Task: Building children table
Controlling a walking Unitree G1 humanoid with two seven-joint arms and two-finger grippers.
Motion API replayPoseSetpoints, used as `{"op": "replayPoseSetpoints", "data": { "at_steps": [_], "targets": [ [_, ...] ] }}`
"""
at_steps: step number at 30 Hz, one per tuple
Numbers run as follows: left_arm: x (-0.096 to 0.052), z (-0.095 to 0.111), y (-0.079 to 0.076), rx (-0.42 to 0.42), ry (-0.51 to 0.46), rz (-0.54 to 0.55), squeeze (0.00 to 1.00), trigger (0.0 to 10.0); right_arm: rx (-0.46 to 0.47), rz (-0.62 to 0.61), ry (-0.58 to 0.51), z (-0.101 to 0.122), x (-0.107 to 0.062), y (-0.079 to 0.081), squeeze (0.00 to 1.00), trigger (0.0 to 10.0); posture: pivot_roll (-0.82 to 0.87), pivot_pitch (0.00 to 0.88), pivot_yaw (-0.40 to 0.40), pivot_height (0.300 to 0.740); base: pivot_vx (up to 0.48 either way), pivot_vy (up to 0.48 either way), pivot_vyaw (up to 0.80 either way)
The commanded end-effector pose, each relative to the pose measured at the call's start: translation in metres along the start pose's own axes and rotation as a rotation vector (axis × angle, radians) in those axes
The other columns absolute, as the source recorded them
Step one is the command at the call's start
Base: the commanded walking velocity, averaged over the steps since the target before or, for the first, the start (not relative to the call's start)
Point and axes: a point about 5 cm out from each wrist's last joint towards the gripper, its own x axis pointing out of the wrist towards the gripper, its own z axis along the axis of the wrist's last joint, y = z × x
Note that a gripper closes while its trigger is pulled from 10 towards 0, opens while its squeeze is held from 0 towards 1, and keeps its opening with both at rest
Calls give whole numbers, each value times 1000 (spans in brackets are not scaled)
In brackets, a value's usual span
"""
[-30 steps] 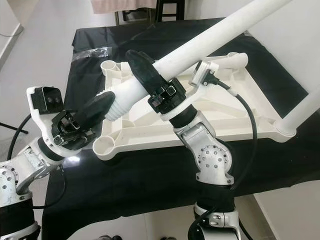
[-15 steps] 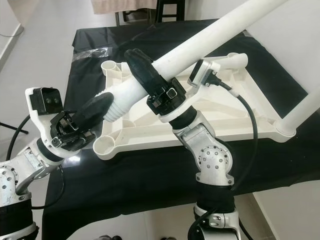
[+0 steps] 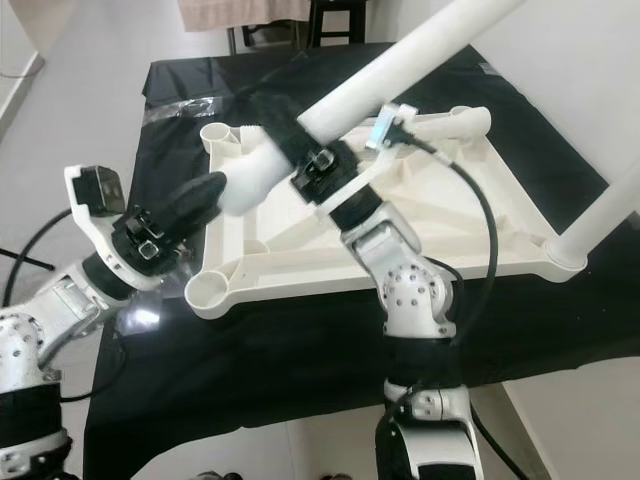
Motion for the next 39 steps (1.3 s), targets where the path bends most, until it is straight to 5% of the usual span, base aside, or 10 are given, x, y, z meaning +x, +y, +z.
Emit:
{"op": "replayPoseSetpoints", "data": {
  "at_steps": [1,11,12,13,15,16,17,18,27,39],
  "targets": [
    [-13,7,-1,59,-23,39,1000,10000,-54,-110,-46,8,-7,-17,0,0,-38,180,-36,740,0,0,0],
    [-44,24,-14,257,36,157,1000,10000,-170,-327,-84,19,-15,-44,0,0,-5,214,-44,740,0,0,0],
    [-51,33,-29,364,109,150,1000,10000,-187,-347,-102,25,-14,-47,0,0,25,228,-50,740,0,0,0],
    [-52,35,-34,409,138,152,0,10000,-181,-347,-111,26,-12,-48,0,0,30,234,-52,740,0,0,0],
    [-53,36,-37,438,157,154,0,10000,-178,-349,-118,27,-11,-49,0,0,31,237,-53,740,0,0,0],
    [-54,35,-39,470,173,166,0,10000,-175,-345,-121,28,-11,-49,0,3608,30,246,-54,740,0,0,0],
    [-54,35,-39,470,173,166,0,10000,-175,-345,-121,28,-11,-49,0,3608,30,246,-54,740,0,0,0],
    [-56,30,-37,504,211,206,0,10000,-187,-337,-106,28,-9,-48,0,10000,31,257,-61,740,0,0,0],
    [-56,-57,-8,619,439,418,0,10000,-428,206,279,-24,-14,9,0,10000,22,311,-72,740,0,0,454],
    [-54,-89,-12,740,569,374,0,10000,-290,410,337,-39,-15,23,0,10000,38,332,-74,740,0,0,773]
  ]
}}
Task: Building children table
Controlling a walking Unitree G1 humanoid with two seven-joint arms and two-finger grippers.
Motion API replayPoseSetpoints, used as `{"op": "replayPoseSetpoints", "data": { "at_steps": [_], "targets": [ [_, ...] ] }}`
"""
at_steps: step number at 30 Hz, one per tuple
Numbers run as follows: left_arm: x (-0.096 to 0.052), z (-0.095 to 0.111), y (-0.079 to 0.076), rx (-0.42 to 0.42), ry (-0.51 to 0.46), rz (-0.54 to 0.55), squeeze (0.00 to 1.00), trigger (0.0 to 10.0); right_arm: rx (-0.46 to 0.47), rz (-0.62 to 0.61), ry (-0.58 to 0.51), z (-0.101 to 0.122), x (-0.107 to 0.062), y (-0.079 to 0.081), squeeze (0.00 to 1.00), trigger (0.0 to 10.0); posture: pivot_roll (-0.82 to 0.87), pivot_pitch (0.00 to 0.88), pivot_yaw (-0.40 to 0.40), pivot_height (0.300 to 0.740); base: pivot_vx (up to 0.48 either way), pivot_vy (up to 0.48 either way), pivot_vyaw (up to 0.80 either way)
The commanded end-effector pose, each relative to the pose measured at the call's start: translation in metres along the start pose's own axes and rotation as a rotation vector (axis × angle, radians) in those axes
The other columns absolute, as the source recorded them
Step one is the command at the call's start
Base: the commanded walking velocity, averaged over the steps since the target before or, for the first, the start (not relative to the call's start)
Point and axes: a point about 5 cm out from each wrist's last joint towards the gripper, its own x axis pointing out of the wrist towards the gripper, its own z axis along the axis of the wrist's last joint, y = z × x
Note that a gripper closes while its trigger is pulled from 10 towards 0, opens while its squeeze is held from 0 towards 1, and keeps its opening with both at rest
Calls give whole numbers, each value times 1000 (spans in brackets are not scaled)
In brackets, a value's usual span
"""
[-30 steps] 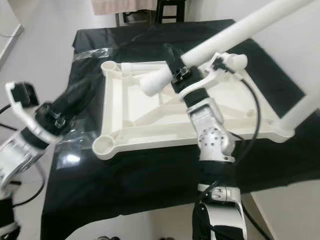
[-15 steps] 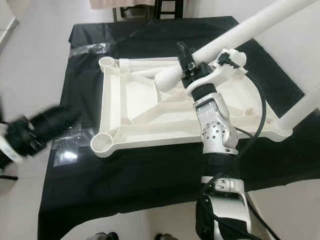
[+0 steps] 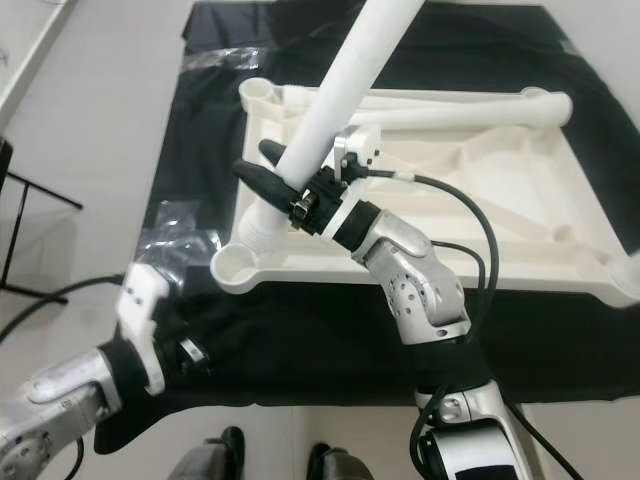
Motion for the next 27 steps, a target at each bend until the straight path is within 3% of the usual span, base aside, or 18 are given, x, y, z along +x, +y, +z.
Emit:
{"op": "replayPoseSetpoints", "data": {
  "at_steps": [1,5,7,12,15,20,27],
  "targets": [
    [-2,0,-3,37,-1,-3,0,10000,13,47,-12,2,1,4,0,10000,42,330,-72,740,0,0,775],
    [-1,-1,-3,72,-8,28,0,10000,7,79,0,0,2,7,0,10000,45,328,-70,740,0,0,775],
    [0,-3,8,101,-4,110,0,10000,-20,86,25,-10,7,9,0,10000,61,312,-61,740,0,0,775],
    [1,-6,13,114,-1,147,0,10000,-41,47,23,-13,9,6,0,10000,66,304,-58,740,0,0,775],
    [1,-12,15,128,8,163,0,10000,-95,-20,46,-15,8,-4,0,10000,71,284,-53,740,0,0,0],
    [-2,-30,11,106,27,103,0,10000,-181,15,110,-12,-11,-16,0,10000,73,256,-44,740,0,0,0],
    [-2,-32,8,117,12,48,0,10000,-203,30,137,3,-30,-32,0,10000,68,254,-37,740,0,0,0]
  ]
}}
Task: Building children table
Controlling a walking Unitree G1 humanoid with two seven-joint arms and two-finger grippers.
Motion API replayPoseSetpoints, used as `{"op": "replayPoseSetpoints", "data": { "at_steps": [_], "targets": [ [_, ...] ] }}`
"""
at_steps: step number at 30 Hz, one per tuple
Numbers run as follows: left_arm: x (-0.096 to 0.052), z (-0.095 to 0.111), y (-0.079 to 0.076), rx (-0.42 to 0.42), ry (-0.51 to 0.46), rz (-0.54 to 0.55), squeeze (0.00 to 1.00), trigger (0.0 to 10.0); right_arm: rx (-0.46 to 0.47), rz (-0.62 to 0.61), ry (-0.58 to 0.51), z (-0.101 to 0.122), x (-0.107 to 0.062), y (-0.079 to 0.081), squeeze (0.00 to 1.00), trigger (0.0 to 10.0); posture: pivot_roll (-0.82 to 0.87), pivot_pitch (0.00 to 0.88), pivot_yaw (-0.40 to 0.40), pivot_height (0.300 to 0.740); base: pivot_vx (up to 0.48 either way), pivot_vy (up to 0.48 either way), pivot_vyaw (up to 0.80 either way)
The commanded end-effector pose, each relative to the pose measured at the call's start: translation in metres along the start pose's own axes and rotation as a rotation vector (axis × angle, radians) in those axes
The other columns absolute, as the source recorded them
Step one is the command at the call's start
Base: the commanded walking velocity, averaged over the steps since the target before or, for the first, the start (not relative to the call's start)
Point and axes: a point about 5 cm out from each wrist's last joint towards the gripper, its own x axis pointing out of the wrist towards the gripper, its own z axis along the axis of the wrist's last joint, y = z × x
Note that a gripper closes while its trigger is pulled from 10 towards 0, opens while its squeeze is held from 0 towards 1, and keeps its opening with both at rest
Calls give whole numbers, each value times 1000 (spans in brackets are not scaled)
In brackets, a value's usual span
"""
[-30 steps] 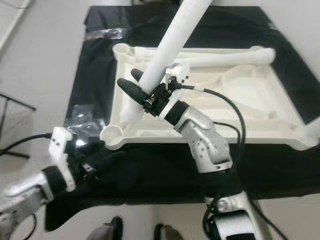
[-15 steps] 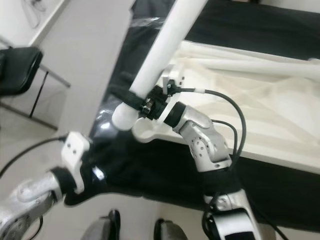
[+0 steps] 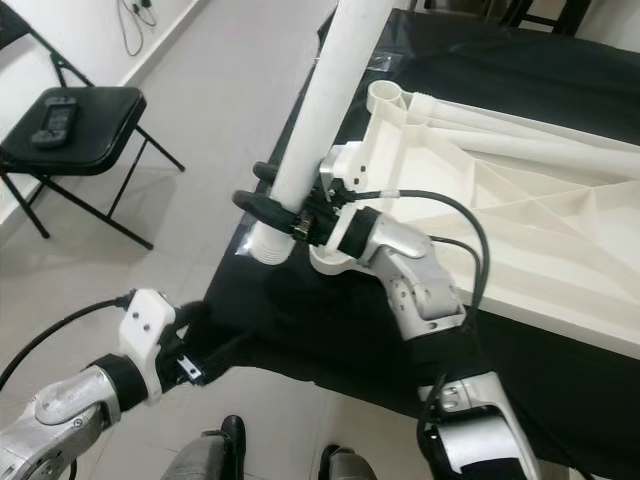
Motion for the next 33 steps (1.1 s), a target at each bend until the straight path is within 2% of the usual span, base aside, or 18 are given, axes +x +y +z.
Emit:
{"op": "replayPoseSetpoints", "data": {
  "at_steps": [1,5,13,20,21,22,26,33],
  "targets": [
    [-2,-4,-1,3,12,-12,0,10000,-3,27,-34,13,-8,-7,0,10000,67,263,-36,740,0,0,0],
    [-5,0,2,24,9,-11,0,10000,5,10,-74,23,-17,-19,0,10000,67,273,-35,740,0,0,0],
    [-9,4,16,66,-2,42,0,10000,-1,-24,-70,25,-27,-39,0,10000,73,296,-36,740,0,0,0],
    [-10,6,18,82,-5,43,0,10000,10,-1,-69,27,-30,-41,0,10000,74,300,-36,740,0,0,0],
    [-10,8,18,89,-12,38,0,10000,14,48,-46,26,-32,-38,0,10000,76,308,-36,740,0,0,0],
    [-10,8,18,89,-12,38,0,10000,14,48,-46,26,-32,-38,0,10000,76,308,-36,740,0,0,0],
    [-12,20,11,133,-28,-79,0,10000,25,152,24,25,-37,-37,0,10000,74,323,-40,740,0,0,0],
    [-14,26,13,155,-38,-89,0,10000,29,180,54,24,-41,-39,0,10000,77,329,-41,740,0,0,0]
  ]
}}
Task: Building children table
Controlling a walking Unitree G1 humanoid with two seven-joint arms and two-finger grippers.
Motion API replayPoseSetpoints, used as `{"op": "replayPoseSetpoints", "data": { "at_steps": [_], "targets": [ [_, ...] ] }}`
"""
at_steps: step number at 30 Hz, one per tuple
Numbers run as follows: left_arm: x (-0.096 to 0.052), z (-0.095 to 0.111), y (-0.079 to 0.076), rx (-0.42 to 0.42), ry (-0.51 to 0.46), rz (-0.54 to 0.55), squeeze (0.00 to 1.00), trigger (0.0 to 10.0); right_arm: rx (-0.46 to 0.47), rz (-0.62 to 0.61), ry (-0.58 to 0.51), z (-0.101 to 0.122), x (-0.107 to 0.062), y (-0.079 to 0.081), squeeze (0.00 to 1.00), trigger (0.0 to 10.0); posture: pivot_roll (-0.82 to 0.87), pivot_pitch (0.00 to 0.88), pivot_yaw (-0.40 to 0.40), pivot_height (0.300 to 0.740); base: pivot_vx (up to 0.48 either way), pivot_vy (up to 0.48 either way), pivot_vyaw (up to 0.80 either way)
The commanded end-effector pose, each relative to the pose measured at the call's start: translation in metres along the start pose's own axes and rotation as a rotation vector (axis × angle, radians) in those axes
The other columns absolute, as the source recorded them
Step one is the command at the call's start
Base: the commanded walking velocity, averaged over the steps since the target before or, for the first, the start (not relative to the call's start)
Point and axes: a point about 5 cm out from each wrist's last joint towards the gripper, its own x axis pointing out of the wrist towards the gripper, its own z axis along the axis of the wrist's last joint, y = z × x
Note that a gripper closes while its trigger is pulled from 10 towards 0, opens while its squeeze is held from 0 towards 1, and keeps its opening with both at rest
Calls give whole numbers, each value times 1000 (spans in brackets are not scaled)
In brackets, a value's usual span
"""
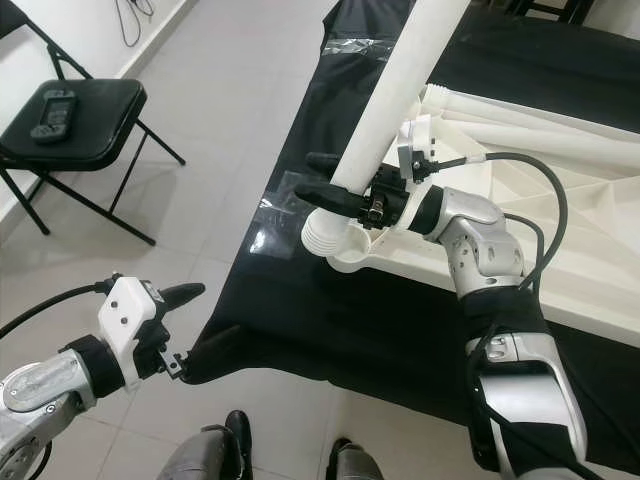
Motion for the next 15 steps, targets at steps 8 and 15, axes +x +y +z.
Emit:
{"op": "replayPoseSetpoints", "data": {
  "at_steps": [8,15],
  "targets": [
    [-4,7,1,33,2,-25,0,10000,-25,-21,66,-1,-8,-10,0,10000,92,336,-41,740,0,0,0],
    [-7,10,0,45,5,-33,0,10000,-34,-56,56,6,-19,-17,0,10000,102,336,-38,740,0,0,0]
  ]
}}
